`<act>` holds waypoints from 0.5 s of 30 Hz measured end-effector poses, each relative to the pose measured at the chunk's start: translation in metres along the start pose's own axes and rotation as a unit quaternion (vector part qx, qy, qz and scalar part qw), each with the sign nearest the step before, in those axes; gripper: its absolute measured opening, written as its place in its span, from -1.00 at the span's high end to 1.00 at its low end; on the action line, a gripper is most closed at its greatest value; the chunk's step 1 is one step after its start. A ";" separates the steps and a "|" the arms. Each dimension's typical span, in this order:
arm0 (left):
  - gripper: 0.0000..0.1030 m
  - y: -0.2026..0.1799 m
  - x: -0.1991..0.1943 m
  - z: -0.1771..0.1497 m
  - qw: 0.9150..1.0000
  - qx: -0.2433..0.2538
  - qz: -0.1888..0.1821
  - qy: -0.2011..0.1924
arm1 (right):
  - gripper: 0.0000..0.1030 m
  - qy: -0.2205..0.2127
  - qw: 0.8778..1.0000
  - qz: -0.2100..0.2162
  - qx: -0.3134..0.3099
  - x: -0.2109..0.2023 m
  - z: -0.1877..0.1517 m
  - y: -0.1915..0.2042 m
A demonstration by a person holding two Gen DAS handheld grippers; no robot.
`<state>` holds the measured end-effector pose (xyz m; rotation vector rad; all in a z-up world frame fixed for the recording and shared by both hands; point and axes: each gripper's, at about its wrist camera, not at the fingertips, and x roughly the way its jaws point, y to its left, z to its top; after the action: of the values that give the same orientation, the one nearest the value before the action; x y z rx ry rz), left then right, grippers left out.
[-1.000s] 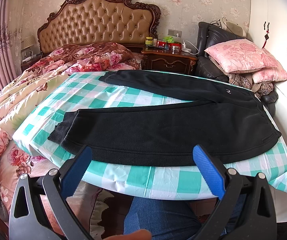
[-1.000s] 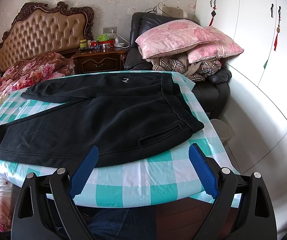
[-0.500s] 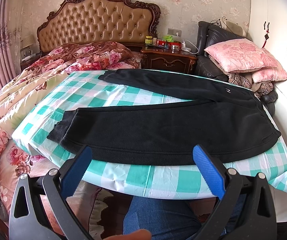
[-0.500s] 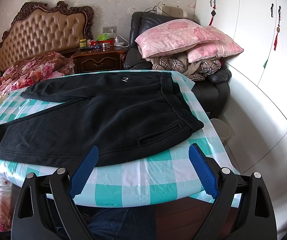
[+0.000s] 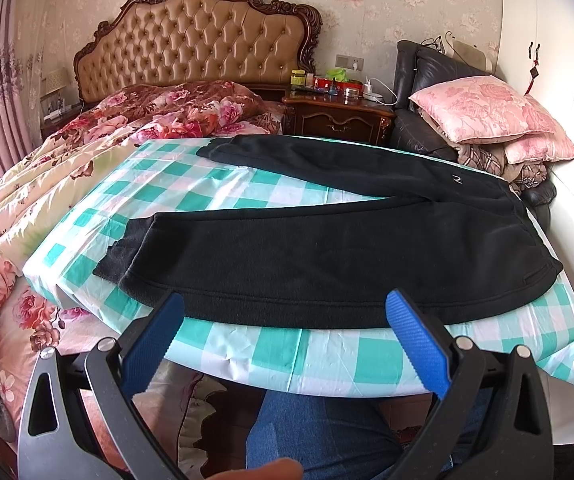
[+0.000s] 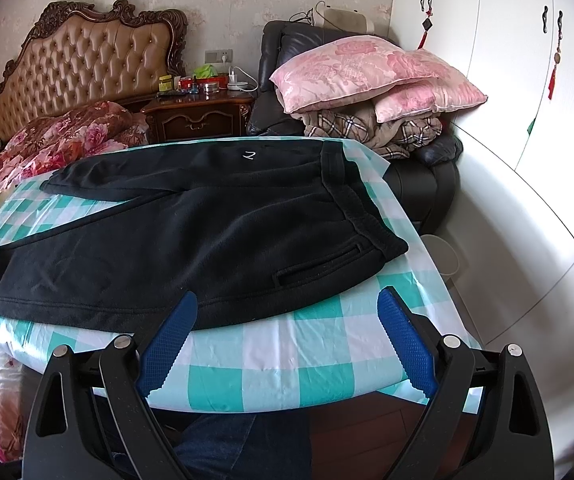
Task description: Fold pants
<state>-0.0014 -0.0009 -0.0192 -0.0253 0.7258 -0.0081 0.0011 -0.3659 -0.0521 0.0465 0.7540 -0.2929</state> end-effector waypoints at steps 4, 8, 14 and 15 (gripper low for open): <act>-0.96 0.000 0.002 -0.003 1.000 -0.001 0.000 0.001 | -0.72 0.001 1.000 0.000 0.001 0.005 -0.005 -0.003; -0.96 0.001 0.009 -0.007 1.000 0.000 -0.001 0.011 | -0.72 0.007 1.000 0.006 0.006 0.009 -0.006 -0.004; -0.96 0.004 0.050 -0.015 0.998 -0.004 -0.017 0.064 | -0.72 0.054 0.996 0.034 0.061 0.062 0.017 -0.045; -0.96 0.005 0.060 -0.016 0.997 -0.007 -0.022 0.074 | -0.72 0.062 0.995 0.035 0.070 0.076 0.029 -0.054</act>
<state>0.0325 0.0025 -0.0708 -0.0541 0.8739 -0.0472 0.0581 -0.4409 -0.0792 0.2247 0.8515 -0.2769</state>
